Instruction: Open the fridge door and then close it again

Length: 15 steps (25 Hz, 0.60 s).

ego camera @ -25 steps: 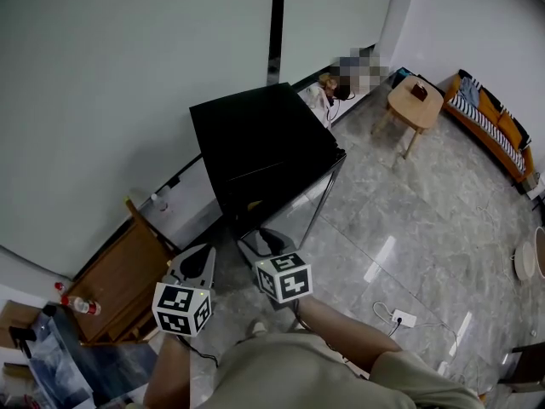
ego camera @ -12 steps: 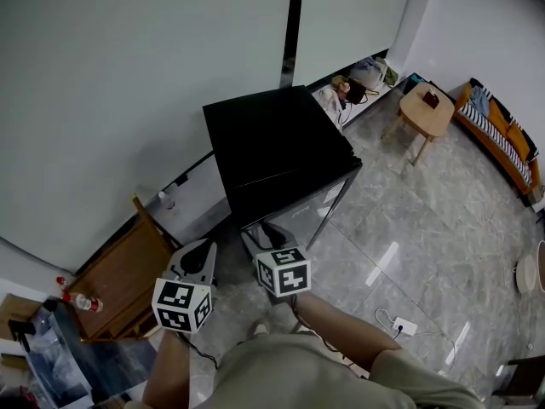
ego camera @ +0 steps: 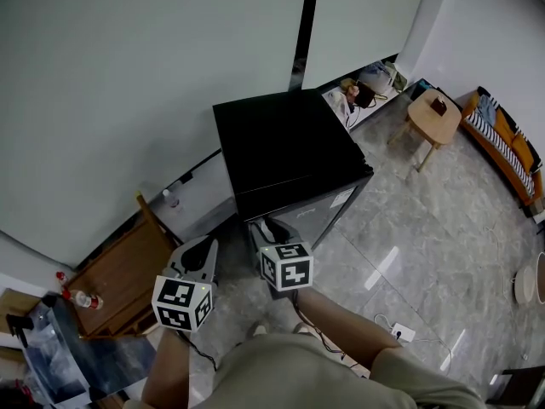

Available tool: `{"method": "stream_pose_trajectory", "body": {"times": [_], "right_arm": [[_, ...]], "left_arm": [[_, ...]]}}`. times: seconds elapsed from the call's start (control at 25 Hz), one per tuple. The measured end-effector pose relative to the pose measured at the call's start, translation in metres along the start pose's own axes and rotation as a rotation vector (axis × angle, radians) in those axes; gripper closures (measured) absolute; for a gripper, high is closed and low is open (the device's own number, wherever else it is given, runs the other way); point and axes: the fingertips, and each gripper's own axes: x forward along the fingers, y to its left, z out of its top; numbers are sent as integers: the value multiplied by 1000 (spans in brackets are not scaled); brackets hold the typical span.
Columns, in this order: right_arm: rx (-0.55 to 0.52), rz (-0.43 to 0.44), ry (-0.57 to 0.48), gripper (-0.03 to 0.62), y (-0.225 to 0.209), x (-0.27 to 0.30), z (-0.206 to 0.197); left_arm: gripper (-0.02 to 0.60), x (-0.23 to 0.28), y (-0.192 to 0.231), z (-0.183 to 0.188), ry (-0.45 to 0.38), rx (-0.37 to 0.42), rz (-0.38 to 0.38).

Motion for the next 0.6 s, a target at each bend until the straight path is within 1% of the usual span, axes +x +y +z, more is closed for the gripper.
{"method": "stream_pose_trajectory", "body": {"times": [0.28,0.36,0.48,0.6], "right_arm": [[7,-12,-15,476,-3,15,7],[11,-10,-11,478,-5,17,9],[11,-5,-2,499,-7,19,10],[-6,11,10,500,-6,19,9]], "left_arm": [[572,-4,7,-3,0,-14,15],[572,-7,9,-2,-11,-18,24],[572,-13,12,2,-38,-23,34],[572,-17,11,1,-39,-24,34]]}}
